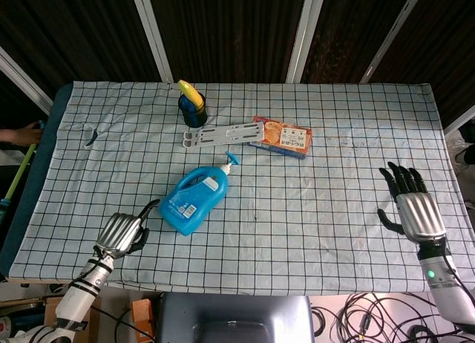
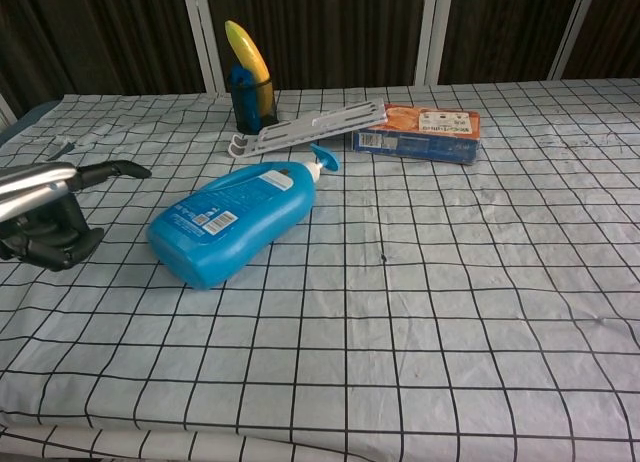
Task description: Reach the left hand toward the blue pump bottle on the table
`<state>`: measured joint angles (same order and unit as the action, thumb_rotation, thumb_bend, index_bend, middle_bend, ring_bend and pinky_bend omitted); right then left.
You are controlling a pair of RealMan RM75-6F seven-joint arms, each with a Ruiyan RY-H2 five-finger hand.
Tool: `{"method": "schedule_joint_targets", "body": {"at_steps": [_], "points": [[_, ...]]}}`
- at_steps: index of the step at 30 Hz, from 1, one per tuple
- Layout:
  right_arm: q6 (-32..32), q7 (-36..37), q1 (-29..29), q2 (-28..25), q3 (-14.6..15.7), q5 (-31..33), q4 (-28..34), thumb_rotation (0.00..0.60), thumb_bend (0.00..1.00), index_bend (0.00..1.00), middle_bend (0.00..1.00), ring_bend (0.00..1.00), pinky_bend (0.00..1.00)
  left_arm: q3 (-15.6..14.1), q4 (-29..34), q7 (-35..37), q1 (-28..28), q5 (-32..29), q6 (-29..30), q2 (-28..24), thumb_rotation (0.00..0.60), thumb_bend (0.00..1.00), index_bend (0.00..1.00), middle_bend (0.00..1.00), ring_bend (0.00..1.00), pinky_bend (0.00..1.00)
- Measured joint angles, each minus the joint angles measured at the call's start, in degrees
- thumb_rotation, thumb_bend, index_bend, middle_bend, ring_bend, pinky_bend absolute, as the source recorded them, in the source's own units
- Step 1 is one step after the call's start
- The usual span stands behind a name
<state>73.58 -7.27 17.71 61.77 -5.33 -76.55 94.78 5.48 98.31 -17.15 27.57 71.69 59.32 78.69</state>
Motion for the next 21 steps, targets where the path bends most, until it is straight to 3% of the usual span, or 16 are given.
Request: {"method": "schedule_joint_targets", "body": {"at_steps": [8, 17, 21], "points": [[-2.31, 0.36, 0.70, -0.51, -0.81, 1.14, -0.35, 0.600, 0.31, 0.00, 0.00, 0.00, 0.00, 0.13, -2.15, -5.62, 3.06, -3.08, -1.21, 5.56, 0.600, 0.57, 0.07, 1.00, 1.00, 1.00], [-2.55, -0.23, 0.69, -0.09, -0.94, 0.94, -0.28, 0.600, 0.31, 0.00, 0.00, 0.00, 0.00, -0.72, -0.69, -7.08, 2.69, -2.87, 1.43, 4.59, 0.600, 0.56, 0.07, 1.00, 1.00, 1.00], [-1.52, -0.69, 0.42, -0.28, -0.96, 0.05, 0.53, 0.600, 0.31, 0.00, 0.00, 0.00, 0.00, -1.37, 1.38, -7.63, 1.84, -1.89, 3.28, 2.24, 0.600, 0.55, 0.02, 0.97, 0.97, 1.00]]}}
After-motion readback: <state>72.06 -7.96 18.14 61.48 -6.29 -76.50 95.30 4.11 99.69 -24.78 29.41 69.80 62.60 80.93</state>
